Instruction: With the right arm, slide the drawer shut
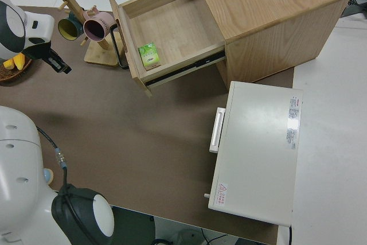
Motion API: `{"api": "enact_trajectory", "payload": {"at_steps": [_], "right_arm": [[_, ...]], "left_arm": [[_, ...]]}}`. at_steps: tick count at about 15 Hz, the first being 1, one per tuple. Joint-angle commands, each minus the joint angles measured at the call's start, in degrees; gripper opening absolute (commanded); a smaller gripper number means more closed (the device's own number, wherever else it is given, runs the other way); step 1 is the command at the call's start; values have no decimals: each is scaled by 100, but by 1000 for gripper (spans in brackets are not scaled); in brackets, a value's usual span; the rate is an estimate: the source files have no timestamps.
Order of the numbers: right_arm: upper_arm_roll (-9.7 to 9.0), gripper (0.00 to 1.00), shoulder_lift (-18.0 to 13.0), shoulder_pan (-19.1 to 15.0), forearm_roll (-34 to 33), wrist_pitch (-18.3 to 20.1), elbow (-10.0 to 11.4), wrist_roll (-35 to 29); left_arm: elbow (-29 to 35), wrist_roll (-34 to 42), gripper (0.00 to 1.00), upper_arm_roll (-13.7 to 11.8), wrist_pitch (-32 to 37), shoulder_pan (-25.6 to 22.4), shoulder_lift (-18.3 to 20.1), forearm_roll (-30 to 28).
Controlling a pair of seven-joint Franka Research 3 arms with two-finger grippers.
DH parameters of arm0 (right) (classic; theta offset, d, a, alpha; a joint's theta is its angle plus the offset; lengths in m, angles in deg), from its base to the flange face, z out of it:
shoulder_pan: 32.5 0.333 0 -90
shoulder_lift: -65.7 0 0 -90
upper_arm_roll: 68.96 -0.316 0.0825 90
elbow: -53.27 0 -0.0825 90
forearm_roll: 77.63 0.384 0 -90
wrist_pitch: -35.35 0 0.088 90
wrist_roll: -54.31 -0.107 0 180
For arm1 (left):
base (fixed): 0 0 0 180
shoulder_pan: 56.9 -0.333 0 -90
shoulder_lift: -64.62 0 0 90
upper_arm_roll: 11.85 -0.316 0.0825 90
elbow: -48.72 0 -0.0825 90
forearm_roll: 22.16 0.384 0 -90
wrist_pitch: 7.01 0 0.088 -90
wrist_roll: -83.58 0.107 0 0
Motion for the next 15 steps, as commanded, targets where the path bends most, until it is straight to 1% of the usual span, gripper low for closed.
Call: {"api": "enact_trajectory", "payload": {"at_steps": [1,2,3,4,5,6,8,9,11,13,15], "right_arm": [[33,0,47,41,-153,-594,379,-887],[94,0,55,-29,-144,-743,406,-923],[130,0,64,-47,-136,-806,406,-941],[243,0,82,-91,-144,-806,406,-1054],[305,0,143,-143,-136,-832,406,-1212],[332,0,178,-222,-136,-868,406,-1231],[358,0,283,-380,-127,-1087,397,-1196],[367,0,353,-460,-136,-1122,397,-1152],[367,0,424,-662,-136,-1140,388,-916],[367,0,459,-741,-136,-1132,388,-687],[367,0,530,-820,-144,-1140,354,-668]], "left_arm": [[-149,56,993,37,113,-22,-65,98],[-149,56,993,37,113,-22,-65,98],[-140,56,993,37,113,-22,-65,98],[-149,56,993,37,113,-22,-65,98],[-149,56,993,37,113,-22,-65,98],[-149,56,993,37,113,-22,-65,98],[-149,56,993,37,113,-22,-65,98],[-140,56,993,37,113,-22,-65,98],[-149,56,993,37,113,-22,-65,98],[-149,56,993,37,113,-22,-65,98],[-149,56,993,37,113,-22,-65,98]]}}
